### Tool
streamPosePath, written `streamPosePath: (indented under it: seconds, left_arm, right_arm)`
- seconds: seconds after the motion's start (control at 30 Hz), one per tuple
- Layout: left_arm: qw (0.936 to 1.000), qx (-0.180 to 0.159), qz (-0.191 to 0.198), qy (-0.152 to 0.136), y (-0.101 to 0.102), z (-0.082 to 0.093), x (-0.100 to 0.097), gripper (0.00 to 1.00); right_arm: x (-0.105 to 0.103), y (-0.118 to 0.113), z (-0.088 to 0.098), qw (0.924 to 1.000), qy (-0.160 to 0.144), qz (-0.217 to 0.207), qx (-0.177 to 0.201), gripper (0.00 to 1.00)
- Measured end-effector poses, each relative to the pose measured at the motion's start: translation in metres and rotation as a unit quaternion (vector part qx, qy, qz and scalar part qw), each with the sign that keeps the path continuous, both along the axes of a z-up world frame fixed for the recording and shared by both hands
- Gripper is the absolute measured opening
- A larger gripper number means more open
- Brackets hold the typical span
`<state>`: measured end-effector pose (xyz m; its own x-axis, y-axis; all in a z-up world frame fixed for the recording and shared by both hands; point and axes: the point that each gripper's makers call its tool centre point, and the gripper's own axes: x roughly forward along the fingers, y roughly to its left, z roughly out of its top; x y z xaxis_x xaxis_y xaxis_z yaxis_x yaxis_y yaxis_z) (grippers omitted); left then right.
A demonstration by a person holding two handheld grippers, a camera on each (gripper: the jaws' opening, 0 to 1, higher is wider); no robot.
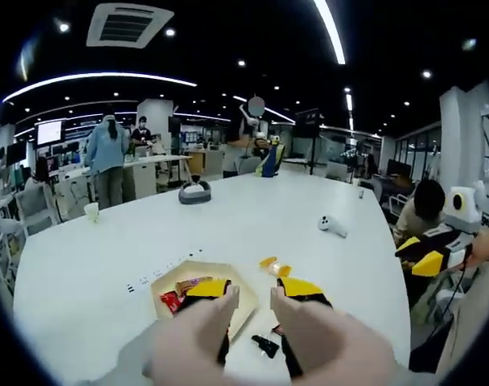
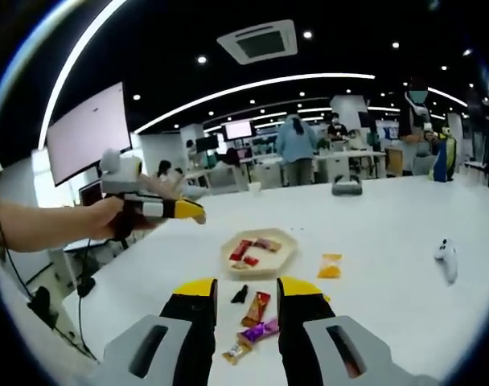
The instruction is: Place the target food into the container with the food tongs after gripping and lifting it, then release it inside without dropping or visibly crushing the food.
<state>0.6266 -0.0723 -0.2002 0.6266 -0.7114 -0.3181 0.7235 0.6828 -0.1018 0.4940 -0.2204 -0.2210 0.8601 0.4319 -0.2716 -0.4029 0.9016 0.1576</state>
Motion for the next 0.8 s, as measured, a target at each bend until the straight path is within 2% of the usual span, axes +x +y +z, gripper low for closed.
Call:
streamPosePath:
  seconds: [0.17,0.27,0.37,0.53,0.6,0.73,0.8]
  left_arm:
    - [1.0000,0.000,-0.002,0.006,-0.001,-0.001,-0.001,0.22]
    - [0.9999,-0.002,-0.006,0.013,-0.009,-0.007,-0.006,0.23]
    - [0.9996,0.022,-0.014,0.009,-0.015,-0.013,-0.011,0.23]
    - [0.9999,0.006,-0.006,0.013,-0.018,-0.011,-0.013,0.24]
    - [0.9998,-0.001,0.001,0.018,-0.018,-0.011,-0.014,0.24]
    - [0.9998,-0.004,0.010,0.018,-0.016,-0.015,-0.015,0.24]
    - [0.9996,-0.004,0.018,0.023,-0.017,-0.020,-0.014,0.24]
  right_arm:
    - [-0.001,-0.004,0.000,0.9999,0.002,-0.011,0.005,0.29]
    - [-0.003,-0.003,0.001,0.9999,0.000,-0.012,0.003,0.29]
    - [-0.004,0.000,0.007,0.9997,-0.002,-0.012,0.020,0.29]
    - [-0.001,0.000,0.009,0.9997,-0.014,-0.009,0.016,0.29]
    - [0.000,-0.003,0.004,0.9995,0.000,-0.017,0.028,0.29]
    - [-0.001,-0.001,0.002,0.9998,-0.002,-0.009,0.017,0.29]
    - [-0.002,-0.003,0.001,0.9994,0.002,-0.018,0.029,0.29]
